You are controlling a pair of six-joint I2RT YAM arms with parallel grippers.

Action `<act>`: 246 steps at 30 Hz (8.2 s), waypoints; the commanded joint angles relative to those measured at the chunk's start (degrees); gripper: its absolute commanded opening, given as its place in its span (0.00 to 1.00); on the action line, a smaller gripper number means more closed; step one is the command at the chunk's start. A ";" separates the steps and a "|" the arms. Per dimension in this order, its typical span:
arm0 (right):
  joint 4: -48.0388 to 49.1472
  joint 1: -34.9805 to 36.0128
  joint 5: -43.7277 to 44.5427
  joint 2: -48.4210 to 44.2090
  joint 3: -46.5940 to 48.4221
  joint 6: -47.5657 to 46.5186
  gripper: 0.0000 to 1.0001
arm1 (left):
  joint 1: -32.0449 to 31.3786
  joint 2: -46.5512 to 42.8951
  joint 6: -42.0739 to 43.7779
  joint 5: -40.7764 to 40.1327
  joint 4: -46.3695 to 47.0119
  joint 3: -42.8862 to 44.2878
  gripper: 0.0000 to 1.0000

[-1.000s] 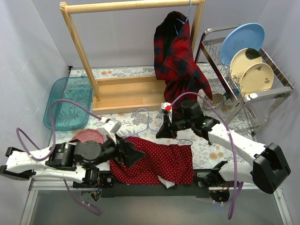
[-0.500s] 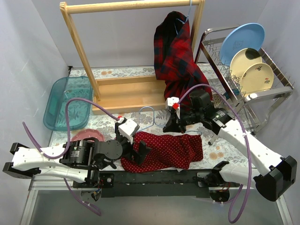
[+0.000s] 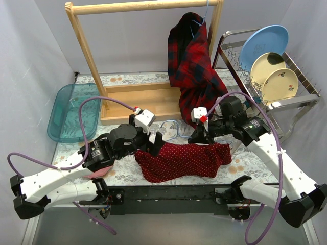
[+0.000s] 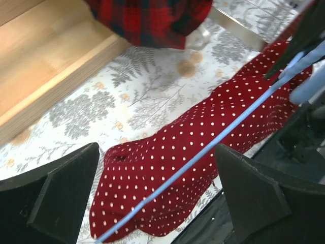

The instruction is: Place the skirt on the hanger

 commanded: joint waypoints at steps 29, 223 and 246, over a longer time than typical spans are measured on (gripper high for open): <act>-4.98 -2.00 -12.82 1.84 12.74 -7.25 0.01 | 4.87 -2.77 6.29 26.94 8.07 -4.55 0.22; 26.13 -2.00 34.38 37.26 49.65 54.89 0.05 | -1.90 -14.20 -11.20 -25.71 3.85 -15.98 0.98; 17.88 -1.73 25.06 15.47 35.86 24.76 0.87 | -1.90 -17.45 -11.64 -25.36 3.76 -15.19 0.98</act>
